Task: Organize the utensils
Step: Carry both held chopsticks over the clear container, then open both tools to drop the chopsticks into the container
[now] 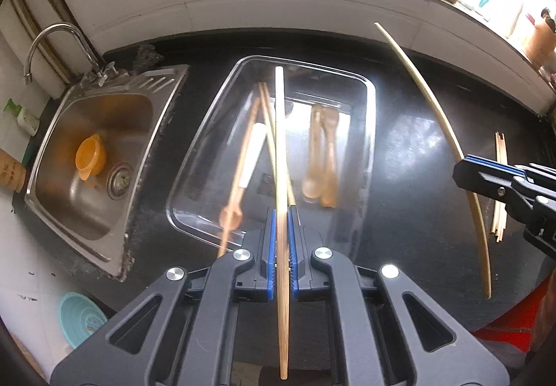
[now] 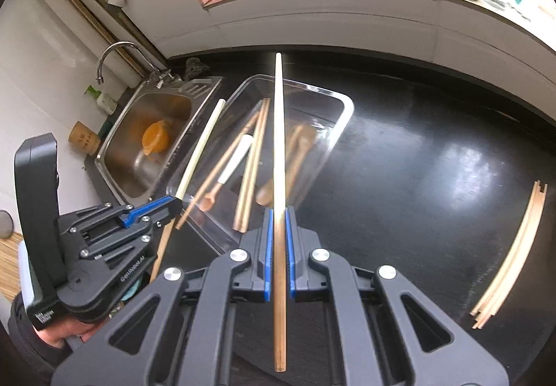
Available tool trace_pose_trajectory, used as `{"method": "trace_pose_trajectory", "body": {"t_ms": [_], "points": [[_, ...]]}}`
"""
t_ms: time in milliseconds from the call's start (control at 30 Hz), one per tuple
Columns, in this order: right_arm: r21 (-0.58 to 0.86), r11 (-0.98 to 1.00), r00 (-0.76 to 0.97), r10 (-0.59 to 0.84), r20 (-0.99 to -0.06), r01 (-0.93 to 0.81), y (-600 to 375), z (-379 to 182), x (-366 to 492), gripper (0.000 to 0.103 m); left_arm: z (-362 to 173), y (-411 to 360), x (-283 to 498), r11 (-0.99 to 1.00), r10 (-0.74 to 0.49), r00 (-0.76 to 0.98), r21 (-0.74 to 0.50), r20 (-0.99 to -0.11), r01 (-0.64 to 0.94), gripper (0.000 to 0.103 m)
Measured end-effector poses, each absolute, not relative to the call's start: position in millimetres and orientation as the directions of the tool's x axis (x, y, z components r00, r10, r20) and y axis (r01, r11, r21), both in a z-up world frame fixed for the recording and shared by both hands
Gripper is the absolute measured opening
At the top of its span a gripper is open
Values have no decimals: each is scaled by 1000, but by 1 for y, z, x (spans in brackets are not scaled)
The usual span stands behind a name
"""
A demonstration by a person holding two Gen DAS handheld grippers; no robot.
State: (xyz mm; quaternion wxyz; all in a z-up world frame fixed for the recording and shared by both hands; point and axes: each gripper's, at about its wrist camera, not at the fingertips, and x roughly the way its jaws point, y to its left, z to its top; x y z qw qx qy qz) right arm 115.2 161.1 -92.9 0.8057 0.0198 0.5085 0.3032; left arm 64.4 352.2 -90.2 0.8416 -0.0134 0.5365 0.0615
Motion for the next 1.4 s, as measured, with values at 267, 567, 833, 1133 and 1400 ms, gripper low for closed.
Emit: {"method": "trace_pose_trajectory", "body": {"t_ms": [267,567,833,1133,1400], "points": [[358,817,276,509,-815,-452,192,-97,128,8,-88,377,79,992,98,423,54,-901,-116,6],[437,828,202,523,-828,-352,218,-120,161,8,-113,399,110,994,98,400,66,-911,-92,6],[479,835,122,523,-843,-272,237,-147,184,8,-140,410,130,995,93,361,73,-928,-68,6],[499,843,81,522,-849,-202,244,-167,206,8,-163,414,145,997,66,320,52,-945,-53,6],[526,839,166,543,-823,-139,208,-148,223,71,-150,428,134,991,107,372,71,-922,-109,96]]}}
